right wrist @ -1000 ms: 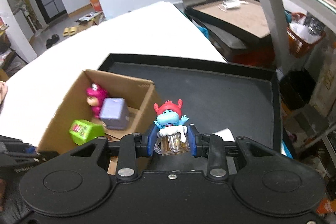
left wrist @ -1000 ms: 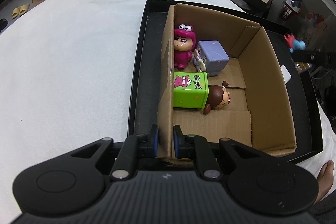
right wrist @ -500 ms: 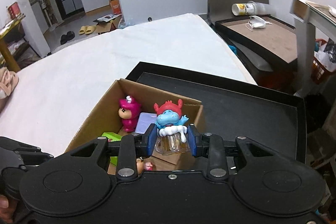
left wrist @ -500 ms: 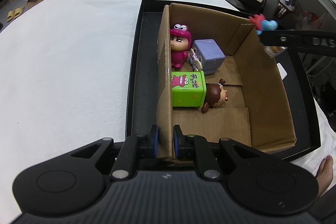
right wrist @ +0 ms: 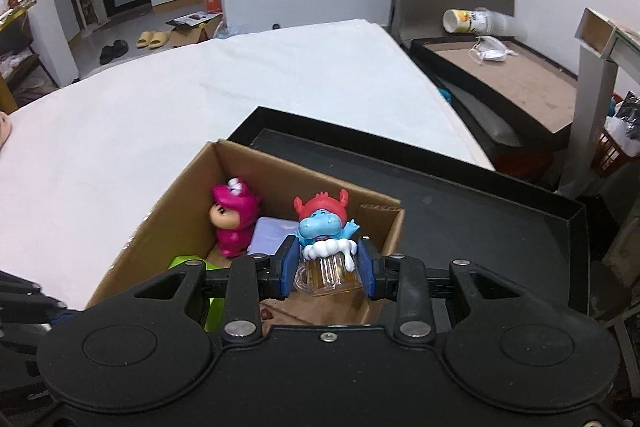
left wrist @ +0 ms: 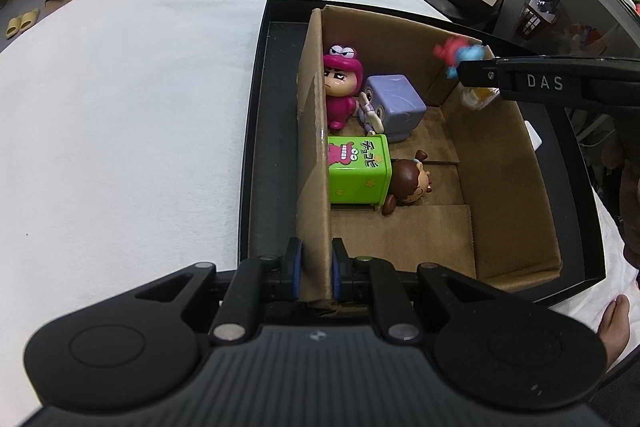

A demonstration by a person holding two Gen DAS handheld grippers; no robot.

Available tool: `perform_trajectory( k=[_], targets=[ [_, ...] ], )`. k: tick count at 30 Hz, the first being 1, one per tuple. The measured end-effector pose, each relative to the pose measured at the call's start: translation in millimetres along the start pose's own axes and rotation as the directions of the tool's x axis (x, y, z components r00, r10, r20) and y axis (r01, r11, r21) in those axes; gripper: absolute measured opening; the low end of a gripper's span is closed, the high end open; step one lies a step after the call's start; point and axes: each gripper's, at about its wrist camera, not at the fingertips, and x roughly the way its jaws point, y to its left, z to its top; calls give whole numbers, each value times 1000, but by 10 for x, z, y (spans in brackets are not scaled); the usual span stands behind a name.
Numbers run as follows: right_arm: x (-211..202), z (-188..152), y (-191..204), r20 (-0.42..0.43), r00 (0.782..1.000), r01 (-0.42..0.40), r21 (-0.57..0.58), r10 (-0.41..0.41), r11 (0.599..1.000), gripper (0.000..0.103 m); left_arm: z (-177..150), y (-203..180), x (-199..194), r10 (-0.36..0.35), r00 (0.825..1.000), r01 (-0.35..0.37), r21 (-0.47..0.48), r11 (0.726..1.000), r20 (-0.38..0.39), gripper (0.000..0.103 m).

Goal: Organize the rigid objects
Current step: 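Carry the blue figure with the right gripper into the box and release, then move the right gripper to the white charger and grasp it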

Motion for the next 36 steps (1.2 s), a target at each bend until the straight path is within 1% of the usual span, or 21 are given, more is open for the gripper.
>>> perform_trajectory(
  k=[1,6,9,12,16,20,22,25,30,36],
  targets=[
    [-2,-2,-9,0,1000,10,0,-10,1000,35,1,-1,-1,1,1000,-1,-1,1000,0,14],
    [-73,0,-38,22,1000,8,1,-8,1000,37,8,-18,3,8,1000,-8,-1,1000,-2,14],
    [-122,-4,-69,32,999,2,16,-2,1000,42,7,-34,-1,14,1000,-14,3,1000,0,14],
    [-162,-5,-109,35,999,-4,29,3,1000,44,9,-42,-2,18,1000,-18,1,1000,-2,14],
    [-219,-13,-162,39,999,-19,52,17,998,53,9,-57,-8,25,1000,-25,4,1000,-2,14],
    [-263,-34,-212,32,998,-49,72,47,996,58,3,-60,-12,27,1000,-27,2,1000,0,14],
    [-289,-51,-235,30,998,-56,78,54,995,64,2,-65,-11,31,1000,-31,2,1000,0,14],
    [-329,-71,-270,32,998,-64,86,61,994,68,0,-78,-14,36,999,-36,4,999,2,14],
    [-359,-110,-394,21,997,-82,113,80,990,72,-6,-92,-31,39,999,-39,4,999,6,14],
    [-322,-152,-609,-3,998,-66,149,67,987,72,-7,-91,-45,38,999,-38,1,999,13,14]
  ],
)
